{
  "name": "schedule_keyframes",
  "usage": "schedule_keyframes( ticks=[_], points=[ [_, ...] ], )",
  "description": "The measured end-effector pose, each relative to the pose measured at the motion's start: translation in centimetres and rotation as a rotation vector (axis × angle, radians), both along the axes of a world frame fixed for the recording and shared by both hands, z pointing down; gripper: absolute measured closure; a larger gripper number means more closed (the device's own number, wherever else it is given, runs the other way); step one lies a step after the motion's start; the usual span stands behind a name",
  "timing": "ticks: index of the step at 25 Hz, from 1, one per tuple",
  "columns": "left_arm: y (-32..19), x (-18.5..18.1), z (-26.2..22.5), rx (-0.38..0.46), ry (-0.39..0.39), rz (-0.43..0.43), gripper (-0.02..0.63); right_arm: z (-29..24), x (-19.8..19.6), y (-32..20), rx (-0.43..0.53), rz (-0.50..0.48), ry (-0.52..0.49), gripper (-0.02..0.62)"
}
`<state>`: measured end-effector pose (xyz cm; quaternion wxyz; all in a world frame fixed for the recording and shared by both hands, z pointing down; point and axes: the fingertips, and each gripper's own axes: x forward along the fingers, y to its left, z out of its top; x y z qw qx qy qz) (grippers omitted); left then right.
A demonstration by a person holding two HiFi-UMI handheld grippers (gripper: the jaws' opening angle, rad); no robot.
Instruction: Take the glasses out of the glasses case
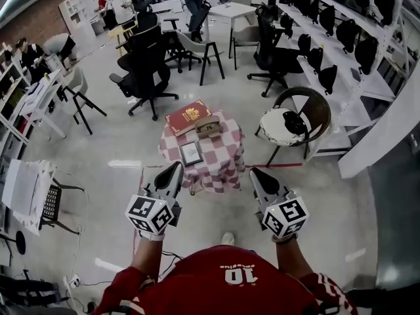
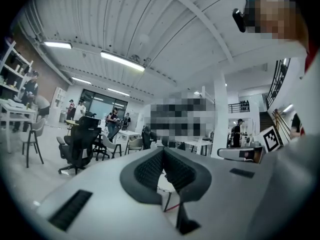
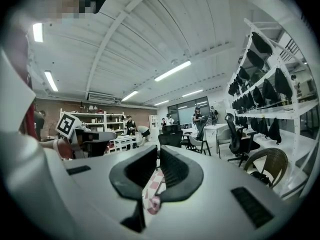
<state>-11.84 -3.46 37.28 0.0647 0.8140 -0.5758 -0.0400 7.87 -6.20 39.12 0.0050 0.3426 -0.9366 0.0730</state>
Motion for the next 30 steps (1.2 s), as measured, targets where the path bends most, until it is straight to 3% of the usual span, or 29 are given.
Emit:
schedule_keyframes(
  ticks=[14,24,30],
  points=[
    [-4.0,2.7,-0.3,-0.008,-0.034,-0.029,0.598,-0.1,1.3,-5.2,-0.010,-0.065,-0.027,0.566],
    [-6.0,2.4,0.4,-0.028,-0.054,-0.036,0.598,1.3,0.5,-7.1,-0.043,-0.086,-0.029,0.566],
    [-9.1,1.7,1.2,-0.032,-0.015,-0.014,0.598,1.4,0.6,-9.4,-0.040,-0.059,-0.019,0.566]
  ],
)
